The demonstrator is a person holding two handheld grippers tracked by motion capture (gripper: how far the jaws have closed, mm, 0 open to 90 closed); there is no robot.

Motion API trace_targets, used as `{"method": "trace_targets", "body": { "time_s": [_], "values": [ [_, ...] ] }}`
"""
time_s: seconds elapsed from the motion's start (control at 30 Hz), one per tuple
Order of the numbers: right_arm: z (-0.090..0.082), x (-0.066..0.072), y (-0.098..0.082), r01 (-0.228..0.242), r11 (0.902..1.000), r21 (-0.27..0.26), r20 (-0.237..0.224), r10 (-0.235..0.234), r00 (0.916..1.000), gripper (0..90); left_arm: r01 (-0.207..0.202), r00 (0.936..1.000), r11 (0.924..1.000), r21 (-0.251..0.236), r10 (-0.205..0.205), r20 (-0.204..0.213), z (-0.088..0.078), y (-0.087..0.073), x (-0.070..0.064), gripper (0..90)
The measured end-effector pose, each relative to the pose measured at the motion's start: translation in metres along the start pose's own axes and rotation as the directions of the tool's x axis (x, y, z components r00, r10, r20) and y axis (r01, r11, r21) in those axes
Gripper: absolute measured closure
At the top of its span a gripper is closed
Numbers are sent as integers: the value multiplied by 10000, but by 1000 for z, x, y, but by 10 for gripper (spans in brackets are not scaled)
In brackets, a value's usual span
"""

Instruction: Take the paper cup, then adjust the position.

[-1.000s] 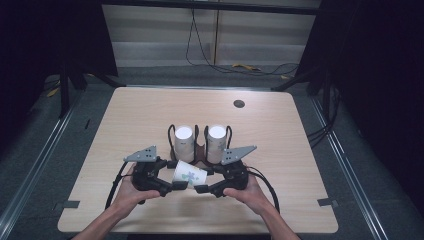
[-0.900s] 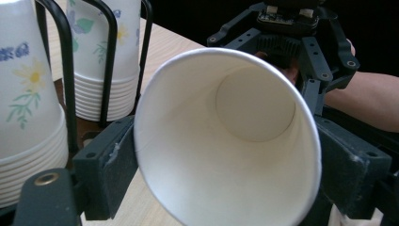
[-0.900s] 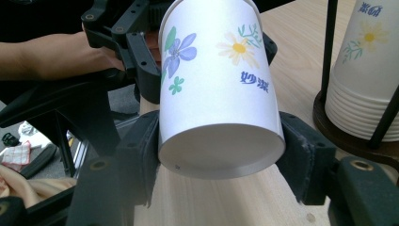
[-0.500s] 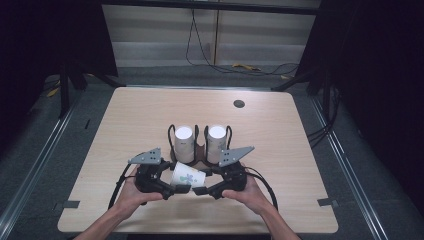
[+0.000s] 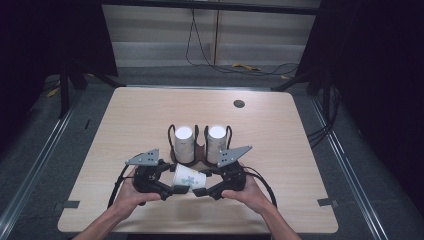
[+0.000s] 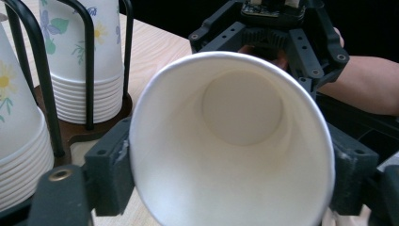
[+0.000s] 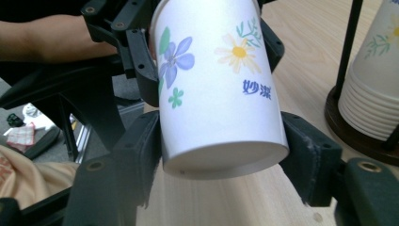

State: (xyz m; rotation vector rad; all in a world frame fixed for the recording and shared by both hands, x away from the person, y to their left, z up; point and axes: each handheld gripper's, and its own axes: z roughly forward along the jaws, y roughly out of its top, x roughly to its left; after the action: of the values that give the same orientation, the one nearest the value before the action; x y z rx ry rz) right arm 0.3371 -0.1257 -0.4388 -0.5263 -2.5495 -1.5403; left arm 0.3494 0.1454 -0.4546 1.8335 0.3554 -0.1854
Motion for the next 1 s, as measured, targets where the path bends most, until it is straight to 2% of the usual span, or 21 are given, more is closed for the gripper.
{"method": "trace_targets", "body": {
  "time_s": [0.2,0.27,0.33,0.43,0.53,0.8,1.0],
  "values": [
    [4,0,-1,19,9989,459,343,-35,9994,283,-51,10000,9999,110,51,6,2,-1,-1,250],
    [3,0,-1,6,9988,489,395,-26,9992,275,-144,9998,9997,203,147,-114,2,-1,-1,253],
    [2,1,0,11,9988,492,494,-35,9988,244,-72,9999,9998,184,74,-100,2,-1,-2,254],
    [2,0,-1,-105,9987,496,580,76,9983,206,213,9998,9998,-36,-213,-51,4,0,0,254],
    [3,-2,-1,-267,9981,557,716,227,9972,158,79,9999,9999,119,-77,-149,5,0,-1,253],
    [-1,-2,-3,-444,9971,622,1095,374,9933,142,145,9988,9998,-114,-150,-470,-4,2,1,251],
    [-7,-2,-5,-616,9970,468,1421,543,9884,146,181,9971,9998,-60,-185,-737,-11,1,3,247]
  ]
}}
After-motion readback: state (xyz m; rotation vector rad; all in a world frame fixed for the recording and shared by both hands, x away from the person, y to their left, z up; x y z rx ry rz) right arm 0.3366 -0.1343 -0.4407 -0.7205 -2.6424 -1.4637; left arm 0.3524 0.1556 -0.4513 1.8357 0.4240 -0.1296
